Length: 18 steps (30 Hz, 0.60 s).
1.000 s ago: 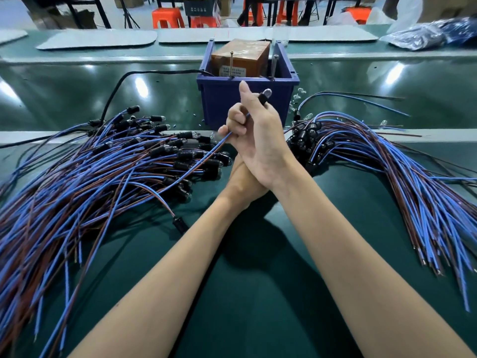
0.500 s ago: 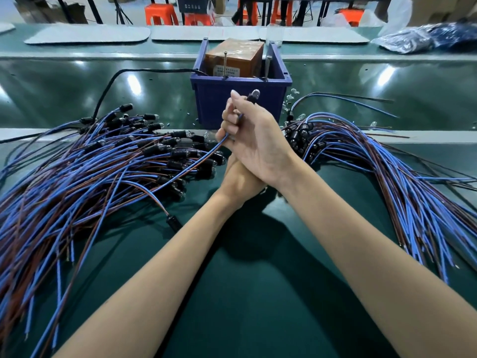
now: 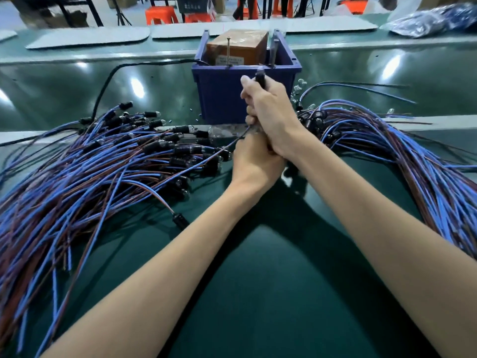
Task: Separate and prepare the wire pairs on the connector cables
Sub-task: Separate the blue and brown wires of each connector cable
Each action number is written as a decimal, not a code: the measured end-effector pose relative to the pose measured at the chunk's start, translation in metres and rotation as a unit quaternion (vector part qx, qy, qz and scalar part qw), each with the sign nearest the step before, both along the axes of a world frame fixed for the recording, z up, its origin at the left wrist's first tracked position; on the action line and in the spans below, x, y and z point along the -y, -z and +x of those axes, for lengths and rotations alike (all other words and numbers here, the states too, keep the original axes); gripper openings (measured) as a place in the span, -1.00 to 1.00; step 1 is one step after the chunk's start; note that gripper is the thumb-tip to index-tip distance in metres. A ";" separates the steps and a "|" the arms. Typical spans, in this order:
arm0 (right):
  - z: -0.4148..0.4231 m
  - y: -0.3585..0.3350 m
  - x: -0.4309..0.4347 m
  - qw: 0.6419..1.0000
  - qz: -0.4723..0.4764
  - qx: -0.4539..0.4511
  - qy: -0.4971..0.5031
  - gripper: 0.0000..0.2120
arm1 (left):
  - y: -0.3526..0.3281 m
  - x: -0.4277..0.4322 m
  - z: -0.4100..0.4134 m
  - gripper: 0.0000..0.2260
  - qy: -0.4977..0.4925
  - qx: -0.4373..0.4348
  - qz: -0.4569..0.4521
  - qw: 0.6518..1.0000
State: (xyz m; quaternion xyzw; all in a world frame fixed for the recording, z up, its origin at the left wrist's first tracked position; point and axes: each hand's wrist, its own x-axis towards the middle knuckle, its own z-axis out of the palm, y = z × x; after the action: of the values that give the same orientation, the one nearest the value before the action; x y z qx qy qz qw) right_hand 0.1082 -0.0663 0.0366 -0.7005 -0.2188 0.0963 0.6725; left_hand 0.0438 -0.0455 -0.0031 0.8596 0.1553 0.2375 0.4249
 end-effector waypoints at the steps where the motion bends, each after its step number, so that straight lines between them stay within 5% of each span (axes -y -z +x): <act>1: 0.002 0.003 0.001 1.000 -0.022 0.011 0.014 -0.71 | 0.001 0.000 0.002 -0.93 0.001 0.007 0.002 1.000; 14: -0.014 -0.015 0.008 0.964 -0.015 0.231 0.133 -0.64 | -0.003 -0.001 -0.004 -0.74 0.010 0.087 -0.205 0.975; 18: -0.019 -0.007 0.022 0.959 -0.026 0.220 0.175 -0.65 | -0.006 -0.002 -0.003 -0.64 -0.017 0.113 -0.313 0.943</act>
State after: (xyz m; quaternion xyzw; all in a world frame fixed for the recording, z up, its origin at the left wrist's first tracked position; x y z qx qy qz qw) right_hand 0.0890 -0.0881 0.0437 -0.7489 -0.2323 -0.1738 0.5958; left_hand 0.0407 -0.0434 0.0025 0.6478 0.1869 0.2799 0.6835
